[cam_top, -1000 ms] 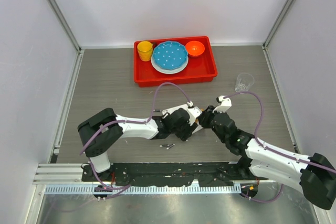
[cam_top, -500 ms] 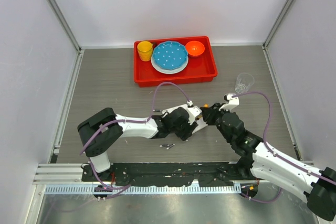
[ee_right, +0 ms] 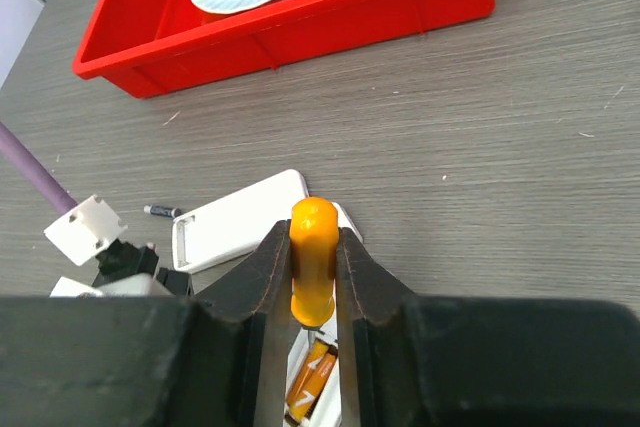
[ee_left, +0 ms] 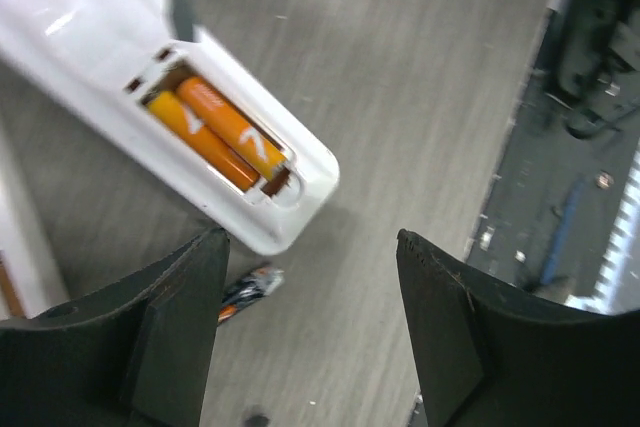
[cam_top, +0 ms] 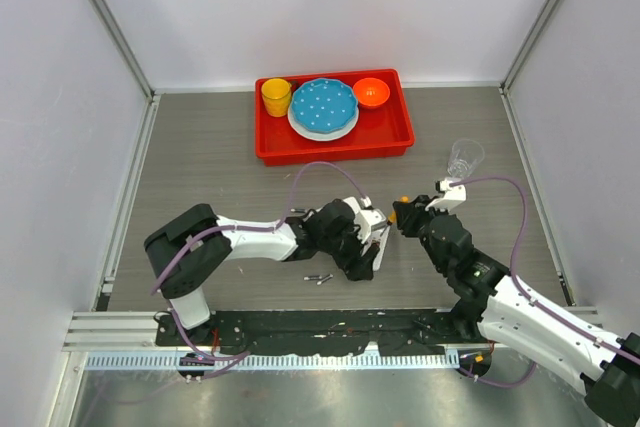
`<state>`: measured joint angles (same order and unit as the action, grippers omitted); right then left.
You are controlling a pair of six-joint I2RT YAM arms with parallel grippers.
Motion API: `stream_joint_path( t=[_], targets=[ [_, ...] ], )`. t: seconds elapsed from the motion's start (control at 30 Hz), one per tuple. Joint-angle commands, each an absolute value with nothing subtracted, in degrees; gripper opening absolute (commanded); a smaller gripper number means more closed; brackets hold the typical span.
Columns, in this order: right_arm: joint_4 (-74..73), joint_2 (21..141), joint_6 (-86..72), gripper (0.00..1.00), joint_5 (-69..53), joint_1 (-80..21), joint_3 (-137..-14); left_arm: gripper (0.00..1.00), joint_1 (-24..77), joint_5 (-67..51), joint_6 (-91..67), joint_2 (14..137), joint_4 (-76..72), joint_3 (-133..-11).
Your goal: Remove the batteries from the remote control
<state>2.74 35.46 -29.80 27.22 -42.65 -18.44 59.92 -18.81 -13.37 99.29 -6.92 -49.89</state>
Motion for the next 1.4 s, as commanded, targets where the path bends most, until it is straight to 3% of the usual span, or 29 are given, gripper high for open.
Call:
stream_joint_path(
  t=[0.0,0.3,0.6,1.0,1.37],
  targets=[
    [2.5,34.6,-28.5,0.01,28.9,-42.4,-20.9,0.71,59.9,-31.5,-14.1,100.1,-11.2,-50.8],
    [2.0,35.9,-27.7,0.01,25.1,-42.4,-21.6,0.72,57.4,-25.1,-17.0,95.7,-15.1,-47.0],
    [3.6,46.1,-27.9,0.01,23.3,-42.4,-23.1,0.68,51.9,-27.9,-21.4,95.7,-18.0,-44.7],
    [7.7,49.6,-25.9,0.01,27.2,-42.5,-22.2,0.67,51.4,-27.5,-21.2,97.0,-17.2,-45.6],
    [5.6,53.8,-24.5,0.01,23.6,-43.2,-24.2,0.66,51.3,-27.2,-20.8,97.1,-16.4,-46.0]
  ],
)
